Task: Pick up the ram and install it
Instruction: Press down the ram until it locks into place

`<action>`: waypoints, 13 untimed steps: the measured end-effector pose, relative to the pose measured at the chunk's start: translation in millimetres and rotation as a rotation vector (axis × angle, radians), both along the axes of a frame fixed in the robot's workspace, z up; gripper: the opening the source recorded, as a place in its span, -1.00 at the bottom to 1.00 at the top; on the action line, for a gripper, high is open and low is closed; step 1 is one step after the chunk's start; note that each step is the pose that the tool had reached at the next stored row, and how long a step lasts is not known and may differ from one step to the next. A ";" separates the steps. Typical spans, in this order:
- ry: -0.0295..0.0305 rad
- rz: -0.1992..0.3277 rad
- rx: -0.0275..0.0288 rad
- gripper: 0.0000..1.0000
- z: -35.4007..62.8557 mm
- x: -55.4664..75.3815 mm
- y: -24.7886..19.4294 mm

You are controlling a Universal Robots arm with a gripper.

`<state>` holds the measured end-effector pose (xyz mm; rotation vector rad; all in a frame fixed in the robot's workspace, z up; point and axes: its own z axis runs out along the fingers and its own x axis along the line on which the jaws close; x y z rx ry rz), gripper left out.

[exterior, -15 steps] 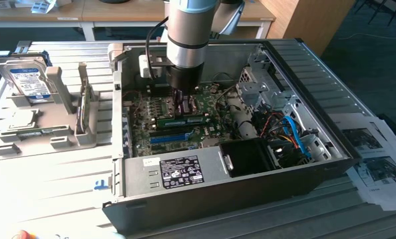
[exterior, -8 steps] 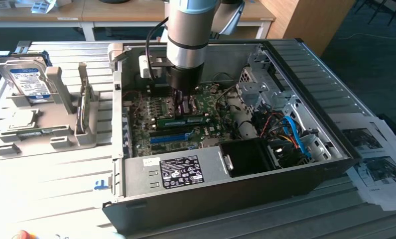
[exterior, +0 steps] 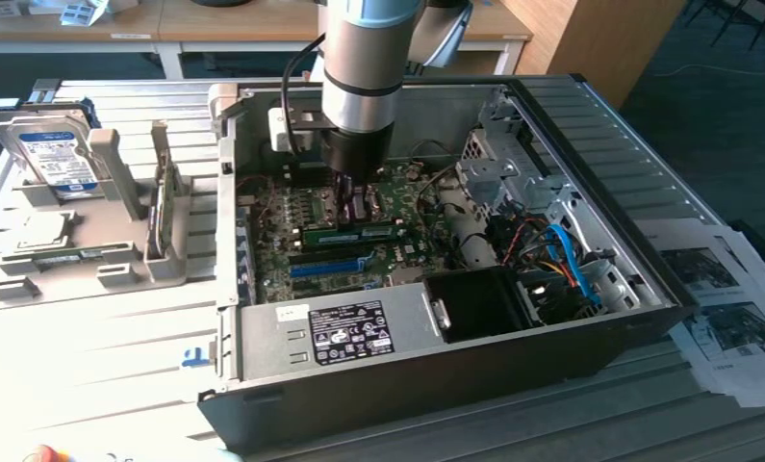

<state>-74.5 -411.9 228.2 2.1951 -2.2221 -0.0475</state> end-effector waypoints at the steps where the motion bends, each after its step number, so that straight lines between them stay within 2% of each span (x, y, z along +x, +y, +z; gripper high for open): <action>1: 0.0000 0.000 0.0000 -0.80 0.0 0.0 0.0; 13: 0.0001 0.000 0.0000 -0.80 -1.8 0.0 -0.1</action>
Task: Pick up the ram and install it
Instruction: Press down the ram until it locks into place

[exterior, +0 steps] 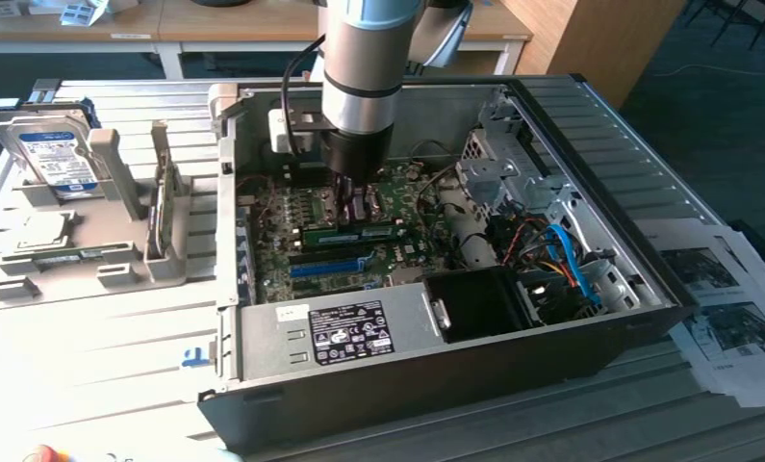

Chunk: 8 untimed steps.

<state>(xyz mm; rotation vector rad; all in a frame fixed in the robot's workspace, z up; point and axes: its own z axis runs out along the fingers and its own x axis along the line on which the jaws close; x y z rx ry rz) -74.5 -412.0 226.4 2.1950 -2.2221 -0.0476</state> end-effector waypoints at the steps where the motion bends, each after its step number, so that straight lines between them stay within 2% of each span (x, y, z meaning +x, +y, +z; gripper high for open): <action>1: 0.0000 0.000 0.0000 -0.80 0.0 0.0 0.0; 8: -0.0001 0.000 0.0002 -0.80 -0.9 0.0 -0.2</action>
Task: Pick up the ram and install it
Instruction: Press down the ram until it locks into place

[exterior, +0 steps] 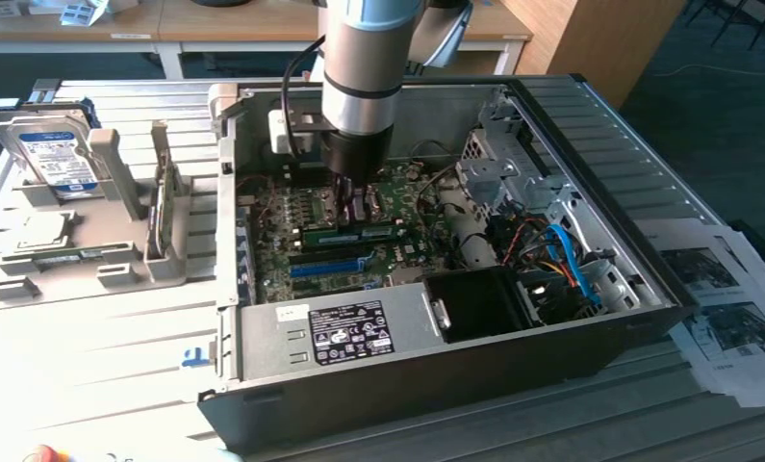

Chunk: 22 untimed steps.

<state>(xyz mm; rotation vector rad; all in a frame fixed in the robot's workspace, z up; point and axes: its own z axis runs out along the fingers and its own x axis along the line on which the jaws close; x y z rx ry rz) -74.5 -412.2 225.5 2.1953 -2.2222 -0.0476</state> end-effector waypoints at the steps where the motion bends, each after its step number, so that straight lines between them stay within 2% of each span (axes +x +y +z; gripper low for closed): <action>1: 0.0000 0.000 0.0000 -0.80 -0.1 0.0 -0.1; 22: -0.0006 0.000 0.0007 -0.80 -3.0 0.0 -0.5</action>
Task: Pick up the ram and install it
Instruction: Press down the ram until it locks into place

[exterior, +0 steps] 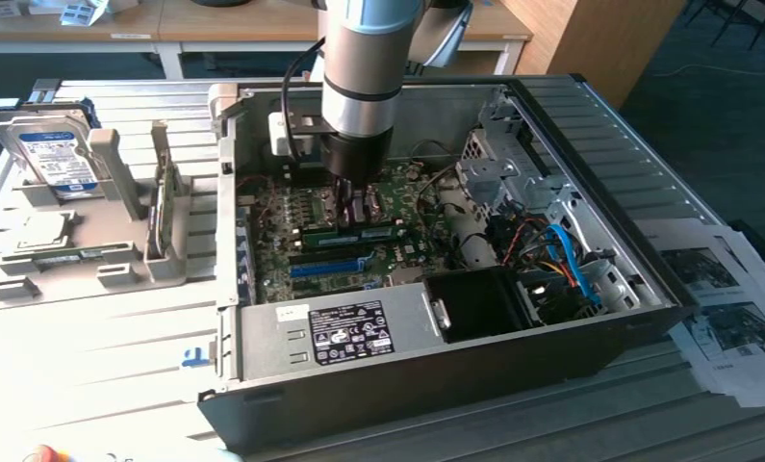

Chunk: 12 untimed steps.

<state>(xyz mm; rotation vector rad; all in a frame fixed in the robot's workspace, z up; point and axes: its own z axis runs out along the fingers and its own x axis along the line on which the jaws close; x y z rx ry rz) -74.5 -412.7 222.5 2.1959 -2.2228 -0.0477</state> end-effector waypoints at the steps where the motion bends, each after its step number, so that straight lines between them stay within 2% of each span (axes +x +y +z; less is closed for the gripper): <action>1: 0.0000 0.000 -0.0001 -0.80 -0.2 0.0 -0.1; 12: 0.0001 0.000 -0.0001 -0.80 -1.3 0.0 -0.1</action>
